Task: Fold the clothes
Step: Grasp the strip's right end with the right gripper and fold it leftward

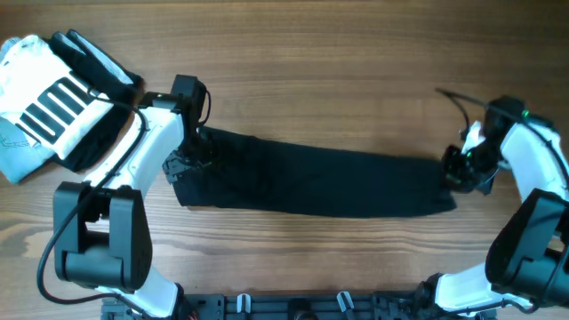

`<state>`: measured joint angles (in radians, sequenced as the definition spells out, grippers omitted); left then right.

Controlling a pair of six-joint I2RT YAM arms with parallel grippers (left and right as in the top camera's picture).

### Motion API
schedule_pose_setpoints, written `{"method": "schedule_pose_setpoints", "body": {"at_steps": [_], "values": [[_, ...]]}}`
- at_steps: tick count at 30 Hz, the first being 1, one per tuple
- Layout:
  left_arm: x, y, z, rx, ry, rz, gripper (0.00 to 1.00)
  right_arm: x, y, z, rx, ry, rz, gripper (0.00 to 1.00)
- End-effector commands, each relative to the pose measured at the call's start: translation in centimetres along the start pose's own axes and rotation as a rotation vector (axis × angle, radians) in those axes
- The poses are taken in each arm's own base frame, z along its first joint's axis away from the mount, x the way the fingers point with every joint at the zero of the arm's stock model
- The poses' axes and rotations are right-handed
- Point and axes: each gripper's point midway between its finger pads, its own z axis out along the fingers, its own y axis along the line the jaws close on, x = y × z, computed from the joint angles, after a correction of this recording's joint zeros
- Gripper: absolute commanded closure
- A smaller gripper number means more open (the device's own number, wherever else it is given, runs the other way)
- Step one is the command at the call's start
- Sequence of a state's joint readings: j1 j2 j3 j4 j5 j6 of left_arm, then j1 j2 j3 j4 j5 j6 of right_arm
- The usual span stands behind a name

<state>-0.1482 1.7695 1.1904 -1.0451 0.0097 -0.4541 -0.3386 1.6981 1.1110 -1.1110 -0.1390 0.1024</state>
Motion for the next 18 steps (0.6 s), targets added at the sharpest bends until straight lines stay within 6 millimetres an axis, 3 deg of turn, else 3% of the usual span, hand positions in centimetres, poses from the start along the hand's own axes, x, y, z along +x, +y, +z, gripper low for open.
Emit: {"method": "schedule_pose_setpoints", "body": {"at_steps": [1,4,15,18], "values": [[-0.8,0.2,-1.3,0.034,-0.041,-0.020,0.16,-0.4,2.4,-2.0,-0.046,-0.002,-0.092,0.96],[-0.7,-0.2,-1.3,0.057,-0.031,-0.021,0.15,1.1,6.9,-1.7,-0.138,0.036,-0.194,0.96],[-0.6,-0.3,-1.3,0.068,-0.024,-0.020,0.15,6.0,20.7,0.5,-0.196,-0.009,-0.413,0.95],[-0.5,-0.3,-1.3,0.066,-0.021,-0.020,0.14,7.1,23.4,0.7,-0.236,-0.029,-0.455,0.84]]}}
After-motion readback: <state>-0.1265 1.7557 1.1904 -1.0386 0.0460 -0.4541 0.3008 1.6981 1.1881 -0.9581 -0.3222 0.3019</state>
